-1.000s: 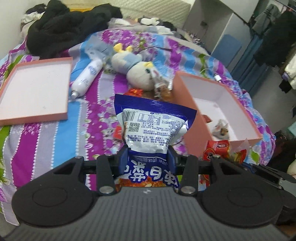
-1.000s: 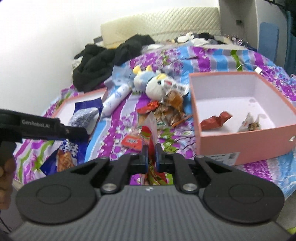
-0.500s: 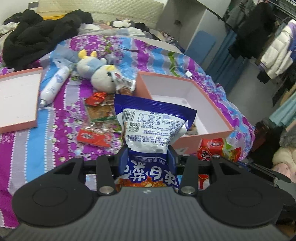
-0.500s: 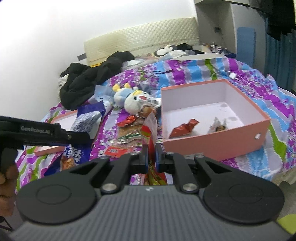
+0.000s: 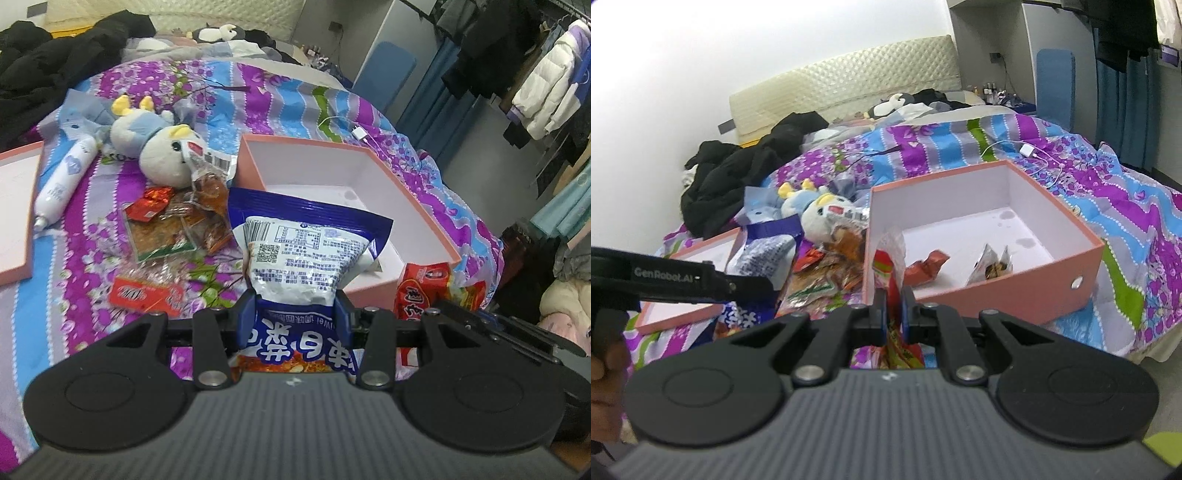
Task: Organize snacks
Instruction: 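Carry the blue bag and red-orange bag toward the pink box with both tools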
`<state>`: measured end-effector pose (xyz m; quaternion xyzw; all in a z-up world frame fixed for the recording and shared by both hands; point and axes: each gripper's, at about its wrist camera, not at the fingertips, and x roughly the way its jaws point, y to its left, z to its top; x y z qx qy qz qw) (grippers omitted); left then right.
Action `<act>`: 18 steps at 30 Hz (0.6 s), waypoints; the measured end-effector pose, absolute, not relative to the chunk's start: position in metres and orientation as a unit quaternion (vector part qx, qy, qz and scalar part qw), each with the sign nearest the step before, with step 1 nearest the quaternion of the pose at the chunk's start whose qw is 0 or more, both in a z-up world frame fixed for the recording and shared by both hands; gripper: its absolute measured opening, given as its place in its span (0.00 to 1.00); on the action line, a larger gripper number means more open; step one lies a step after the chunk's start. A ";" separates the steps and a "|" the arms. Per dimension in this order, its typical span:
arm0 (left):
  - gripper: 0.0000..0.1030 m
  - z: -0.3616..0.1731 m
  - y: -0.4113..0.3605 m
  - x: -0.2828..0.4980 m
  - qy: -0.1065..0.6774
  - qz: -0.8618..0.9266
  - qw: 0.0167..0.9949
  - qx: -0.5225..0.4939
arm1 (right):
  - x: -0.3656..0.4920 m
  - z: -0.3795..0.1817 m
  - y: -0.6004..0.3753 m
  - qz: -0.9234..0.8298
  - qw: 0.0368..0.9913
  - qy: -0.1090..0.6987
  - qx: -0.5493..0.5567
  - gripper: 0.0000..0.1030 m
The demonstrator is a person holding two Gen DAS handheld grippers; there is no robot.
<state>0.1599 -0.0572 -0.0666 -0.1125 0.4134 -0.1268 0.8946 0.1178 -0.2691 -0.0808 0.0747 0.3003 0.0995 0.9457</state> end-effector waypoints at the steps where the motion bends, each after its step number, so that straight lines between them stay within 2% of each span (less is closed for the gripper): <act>1: 0.48 -0.068 -0.061 0.169 0.415 -0.130 0.894 -0.111 | 0.124 -0.082 -0.272 0.098 0.946 0.301 0.075 0.10; 10: 0.48 -0.079 -0.105 0.262 0.422 -0.160 0.888 -0.091 | 0.196 -0.091 -0.298 0.082 0.946 0.305 0.069 0.10; 18: 0.48 -0.111 -0.132 0.344 0.439 -0.174 0.878 -0.082 | 0.259 -0.115 -0.314 0.069 0.941 0.323 0.070 0.10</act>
